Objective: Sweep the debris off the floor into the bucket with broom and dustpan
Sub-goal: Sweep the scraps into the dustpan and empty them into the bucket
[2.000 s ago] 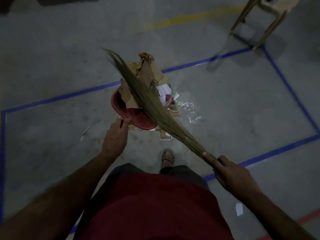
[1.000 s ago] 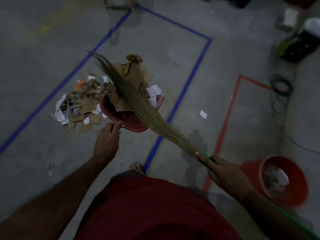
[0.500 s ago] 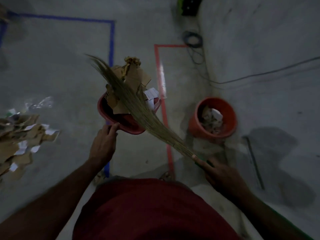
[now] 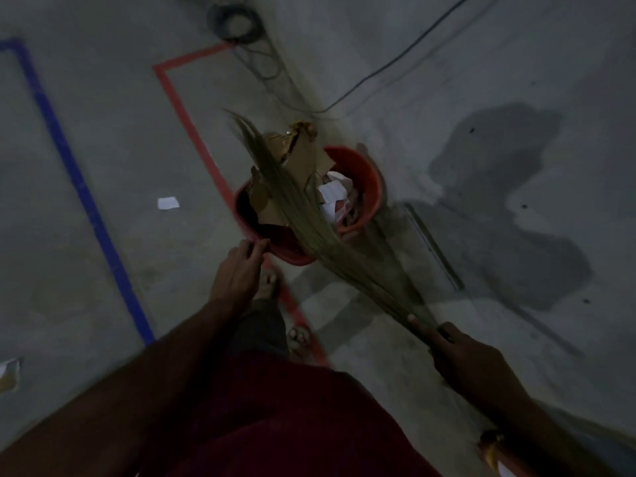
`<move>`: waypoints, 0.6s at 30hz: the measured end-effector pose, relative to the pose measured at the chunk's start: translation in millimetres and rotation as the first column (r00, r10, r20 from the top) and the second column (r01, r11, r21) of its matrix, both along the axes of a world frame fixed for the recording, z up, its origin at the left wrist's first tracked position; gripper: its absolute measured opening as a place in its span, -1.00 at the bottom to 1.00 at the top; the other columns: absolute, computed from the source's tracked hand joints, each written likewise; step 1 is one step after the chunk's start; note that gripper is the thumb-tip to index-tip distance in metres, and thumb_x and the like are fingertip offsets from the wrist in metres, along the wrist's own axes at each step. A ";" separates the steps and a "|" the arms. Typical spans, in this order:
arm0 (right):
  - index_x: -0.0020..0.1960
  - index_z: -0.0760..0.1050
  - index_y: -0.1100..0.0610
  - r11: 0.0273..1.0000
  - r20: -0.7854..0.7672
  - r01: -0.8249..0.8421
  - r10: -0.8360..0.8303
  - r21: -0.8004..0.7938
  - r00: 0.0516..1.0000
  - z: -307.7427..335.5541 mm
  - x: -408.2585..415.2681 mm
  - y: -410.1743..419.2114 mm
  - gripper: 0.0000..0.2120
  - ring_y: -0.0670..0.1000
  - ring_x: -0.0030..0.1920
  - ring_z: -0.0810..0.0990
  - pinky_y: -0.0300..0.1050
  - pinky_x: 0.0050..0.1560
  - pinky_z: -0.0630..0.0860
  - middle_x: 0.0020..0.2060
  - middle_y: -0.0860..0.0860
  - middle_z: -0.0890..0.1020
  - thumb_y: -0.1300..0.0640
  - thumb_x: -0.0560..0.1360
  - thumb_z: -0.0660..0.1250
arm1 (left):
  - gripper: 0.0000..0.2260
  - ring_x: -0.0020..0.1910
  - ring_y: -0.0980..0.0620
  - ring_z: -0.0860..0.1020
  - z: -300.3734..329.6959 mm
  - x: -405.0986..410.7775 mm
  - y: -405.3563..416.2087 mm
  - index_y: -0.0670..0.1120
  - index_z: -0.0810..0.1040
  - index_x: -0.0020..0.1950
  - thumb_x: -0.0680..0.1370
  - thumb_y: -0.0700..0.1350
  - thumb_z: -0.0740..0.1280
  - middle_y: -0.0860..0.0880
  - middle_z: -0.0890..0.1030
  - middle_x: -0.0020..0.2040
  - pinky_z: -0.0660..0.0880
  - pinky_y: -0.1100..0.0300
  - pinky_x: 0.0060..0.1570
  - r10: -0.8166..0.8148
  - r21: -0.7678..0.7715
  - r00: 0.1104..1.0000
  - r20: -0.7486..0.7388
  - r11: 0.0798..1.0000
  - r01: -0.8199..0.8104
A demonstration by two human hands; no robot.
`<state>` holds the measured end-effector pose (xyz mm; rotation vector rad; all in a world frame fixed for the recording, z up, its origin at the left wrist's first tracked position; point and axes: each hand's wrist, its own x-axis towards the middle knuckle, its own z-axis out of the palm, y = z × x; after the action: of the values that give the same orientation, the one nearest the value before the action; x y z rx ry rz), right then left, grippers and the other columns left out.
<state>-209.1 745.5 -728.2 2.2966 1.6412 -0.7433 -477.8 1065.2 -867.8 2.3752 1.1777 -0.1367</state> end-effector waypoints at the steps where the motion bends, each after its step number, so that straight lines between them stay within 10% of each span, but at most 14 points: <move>1: 0.60 0.02 -0.19 0.999 0.005 0.034 -0.034 -0.023 0.999 -2.7 5.7 -0.3 -0.16 -0.14 -0.43 0.34 -0.25 -0.59 0.32 -0.15 -0.07 0.44 0.13 0.49 0.40 | -0.52 0.04 -0.23 0.48 -4.5 16.0 5.5 0.00 0.37 0.45 0.54 -0.21 0.32 -0.15 0.46 0.18 0.52 -0.10 -0.09 -0.018 -0.021 1.000 -0.002 1.000 0.018; 9: 0.59 -0.02 -0.22 0.975 0.026 0.190 -0.188 -0.119 0.982 -30.0 59.2 46.3 -0.17 -0.06 -0.42 0.39 -0.07 -0.57 0.46 -0.15 -0.01 0.47 0.12 0.50 0.38 | -0.51 -0.03 -0.29 0.51 -38.1 134.9 61.6 -0.12 0.38 0.43 0.50 -0.22 0.36 -0.22 0.44 0.14 0.39 -0.01 -0.27 -0.245 -0.121 0.963 -0.116 0.965 0.231; 15: 0.58 0.06 -0.17 0.965 0.096 0.220 -0.208 -0.141 0.973 -57.2 101.5 112.0 -0.22 -0.10 -0.47 0.35 -0.26 -0.59 0.19 -0.15 0.01 0.49 0.13 0.51 0.39 | -0.53 0.16 -0.29 0.45 -63.8 231.0 114.3 -0.11 0.29 0.48 0.57 -0.26 0.25 -0.24 0.38 0.34 0.45 -0.11 -0.04 -0.326 -0.167 0.923 -0.205 0.941 0.295; 18: 0.59 -0.08 -0.22 0.956 0.098 0.269 -0.258 -0.114 0.961 -71.9 114.1 139.1 -0.29 -0.05 -0.36 0.44 -0.14 -0.49 0.42 0.00 0.03 0.48 0.10 0.60 0.24 | -0.65 0.26 -0.28 0.44 -56.0 276.7 132.4 -0.17 0.34 0.44 0.65 -0.16 0.19 -0.25 0.39 0.37 0.43 -0.09 0.10 -0.360 -0.146 0.887 -0.290 0.932 0.331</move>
<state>-95.1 884.6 -800.2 2.4456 1.2286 -0.7715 -201.2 1197.6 -923.8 2.5195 0.8370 -0.6956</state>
